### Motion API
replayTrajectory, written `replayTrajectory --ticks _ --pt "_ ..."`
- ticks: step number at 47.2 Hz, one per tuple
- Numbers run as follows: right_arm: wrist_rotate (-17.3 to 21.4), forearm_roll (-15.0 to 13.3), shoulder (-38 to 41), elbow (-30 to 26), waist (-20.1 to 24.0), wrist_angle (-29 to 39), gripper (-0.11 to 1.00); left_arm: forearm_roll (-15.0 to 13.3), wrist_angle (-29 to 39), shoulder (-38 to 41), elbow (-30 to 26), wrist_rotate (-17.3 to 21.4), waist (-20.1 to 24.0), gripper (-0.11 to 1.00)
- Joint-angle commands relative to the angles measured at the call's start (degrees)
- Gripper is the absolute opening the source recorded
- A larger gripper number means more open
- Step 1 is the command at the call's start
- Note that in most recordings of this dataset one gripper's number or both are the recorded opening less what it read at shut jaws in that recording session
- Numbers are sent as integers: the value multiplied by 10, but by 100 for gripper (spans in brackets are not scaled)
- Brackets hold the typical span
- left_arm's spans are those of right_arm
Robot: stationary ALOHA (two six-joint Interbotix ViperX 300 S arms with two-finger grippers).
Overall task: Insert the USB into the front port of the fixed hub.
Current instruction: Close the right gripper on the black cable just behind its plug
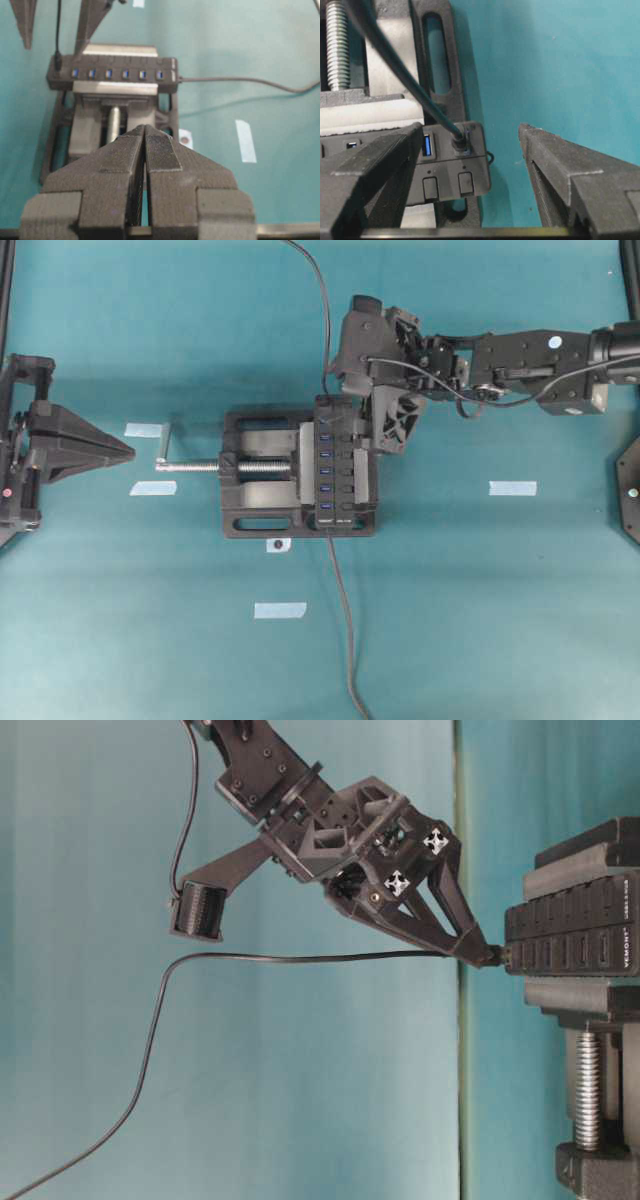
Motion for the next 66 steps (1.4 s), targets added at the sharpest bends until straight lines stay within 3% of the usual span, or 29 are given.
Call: replayTrajectory --ticks 1,15,29,39,47,66 --pt "-6 0 -7 -14 2 -5 77 1 -6 2 -8 0 2 0" --pt "-5 0 0 -22 2 -8 71 0 -15 2 -8 0 2 0" --pt "-4 1 0 -21 3 -4 32 1 -15 0 -8 0 2 0" --pt "-2 0 0 -21 7 -4 13 1 -15 -6 -6 0 2 0" --pt "4 7 0 -25 13 0 8 1 -15 -13 -4 0 2 0" --pt "27 11 -4 -33 18 22 8 1 -15 -24 2 0 2 0"
